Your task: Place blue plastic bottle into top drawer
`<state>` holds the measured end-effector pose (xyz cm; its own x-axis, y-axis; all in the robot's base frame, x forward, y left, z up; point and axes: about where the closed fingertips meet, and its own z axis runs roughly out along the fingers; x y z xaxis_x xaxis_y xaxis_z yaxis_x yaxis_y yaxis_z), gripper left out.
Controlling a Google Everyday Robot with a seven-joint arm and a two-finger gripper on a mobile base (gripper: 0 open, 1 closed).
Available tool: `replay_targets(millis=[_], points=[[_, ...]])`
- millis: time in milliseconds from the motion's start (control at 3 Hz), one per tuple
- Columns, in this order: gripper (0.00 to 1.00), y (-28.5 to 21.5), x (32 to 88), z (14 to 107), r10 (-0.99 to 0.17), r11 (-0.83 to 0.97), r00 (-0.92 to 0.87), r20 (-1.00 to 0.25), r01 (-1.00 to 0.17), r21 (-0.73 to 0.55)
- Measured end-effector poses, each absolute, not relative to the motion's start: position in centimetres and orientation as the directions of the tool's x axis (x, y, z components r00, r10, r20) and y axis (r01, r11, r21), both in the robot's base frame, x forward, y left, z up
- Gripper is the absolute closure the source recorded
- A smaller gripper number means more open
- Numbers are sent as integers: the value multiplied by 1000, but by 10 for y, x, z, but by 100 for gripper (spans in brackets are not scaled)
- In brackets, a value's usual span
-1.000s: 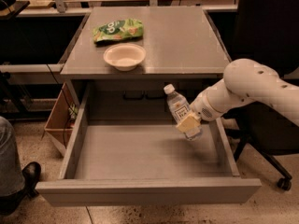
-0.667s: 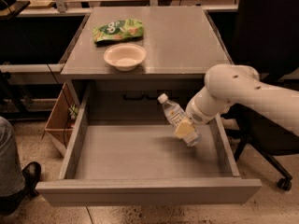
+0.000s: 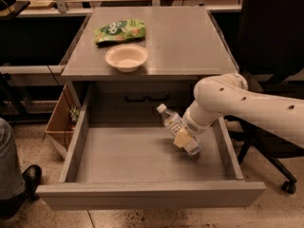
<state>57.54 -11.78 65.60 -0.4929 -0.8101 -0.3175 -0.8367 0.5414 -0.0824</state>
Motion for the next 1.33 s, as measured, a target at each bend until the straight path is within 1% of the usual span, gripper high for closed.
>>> replay_targets(millis=[333,667,1000,1333], points=[[35,-115,575,654,-801,554,-497,-335,-827,-96],[11,-111,578,663,-757,591,-510,-408,-801,-95],[0,-110,582,677,-699,630,-521,-490,-773,-77],[0,-108,588,692,-649,652,-514,-561,-755,-63]])
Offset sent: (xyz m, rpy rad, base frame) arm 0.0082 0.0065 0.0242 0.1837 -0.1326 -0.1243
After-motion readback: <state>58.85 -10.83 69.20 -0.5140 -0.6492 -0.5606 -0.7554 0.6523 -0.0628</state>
